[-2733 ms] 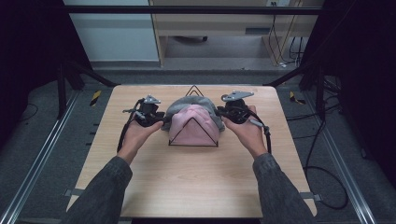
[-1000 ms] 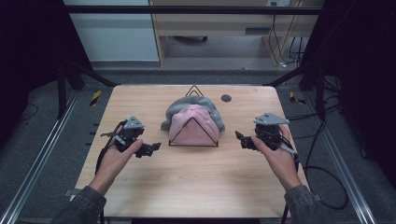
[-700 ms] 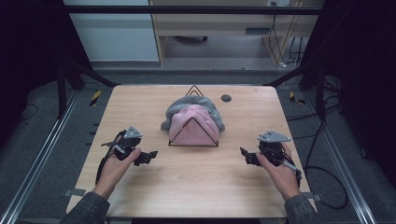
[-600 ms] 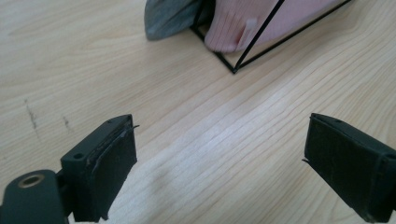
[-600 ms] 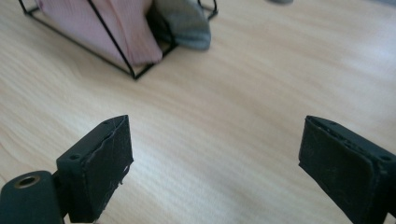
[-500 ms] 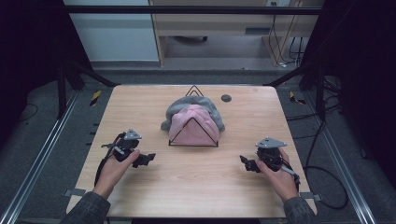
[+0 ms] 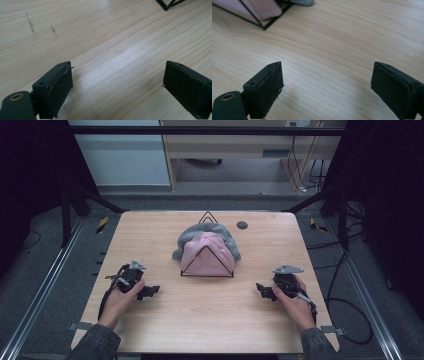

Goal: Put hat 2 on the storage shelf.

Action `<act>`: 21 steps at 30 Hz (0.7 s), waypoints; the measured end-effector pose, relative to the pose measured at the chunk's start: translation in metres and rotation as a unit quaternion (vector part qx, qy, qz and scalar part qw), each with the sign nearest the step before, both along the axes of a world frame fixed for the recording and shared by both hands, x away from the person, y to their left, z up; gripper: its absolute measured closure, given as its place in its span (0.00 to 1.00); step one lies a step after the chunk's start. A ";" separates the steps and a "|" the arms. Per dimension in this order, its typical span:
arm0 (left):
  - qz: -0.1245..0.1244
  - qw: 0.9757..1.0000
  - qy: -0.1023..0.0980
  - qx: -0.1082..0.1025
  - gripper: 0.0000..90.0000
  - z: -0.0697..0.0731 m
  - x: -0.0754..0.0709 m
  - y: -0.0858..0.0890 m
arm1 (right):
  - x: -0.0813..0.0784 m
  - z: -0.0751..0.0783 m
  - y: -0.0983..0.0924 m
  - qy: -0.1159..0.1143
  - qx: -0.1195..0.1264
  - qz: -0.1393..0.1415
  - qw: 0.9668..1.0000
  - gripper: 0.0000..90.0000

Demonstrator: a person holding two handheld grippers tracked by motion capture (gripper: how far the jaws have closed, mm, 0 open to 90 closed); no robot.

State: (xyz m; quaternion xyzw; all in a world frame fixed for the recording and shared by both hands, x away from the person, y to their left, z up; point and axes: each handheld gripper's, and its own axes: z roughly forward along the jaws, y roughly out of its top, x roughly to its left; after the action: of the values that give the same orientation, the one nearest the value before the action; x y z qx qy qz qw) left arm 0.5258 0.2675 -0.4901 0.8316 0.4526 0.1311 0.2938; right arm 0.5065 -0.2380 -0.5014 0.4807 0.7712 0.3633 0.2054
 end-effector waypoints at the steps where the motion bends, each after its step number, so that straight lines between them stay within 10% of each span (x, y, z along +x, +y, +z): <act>1: -0.001 1.000 0.002 0.001 0.09 -0.001 0.001 0.000 | 0.002 -0.002 -0.001 0.003 -0.003 -0.005 1.000 0.12; 21: -0.003 0.999 -0.053 0.007 0.00 -0.013 0.000 0.001 | 0.003 -0.010 0.006 0.008 -0.018 -0.018 1.000 0.08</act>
State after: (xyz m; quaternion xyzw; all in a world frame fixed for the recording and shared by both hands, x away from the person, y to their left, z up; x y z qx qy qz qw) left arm 0.5263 0.2683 -0.5035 0.8270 0.4329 0.1769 0.3120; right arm 0.5093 -0.2318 -0.5117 0.4936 0.7703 0.3419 0.2146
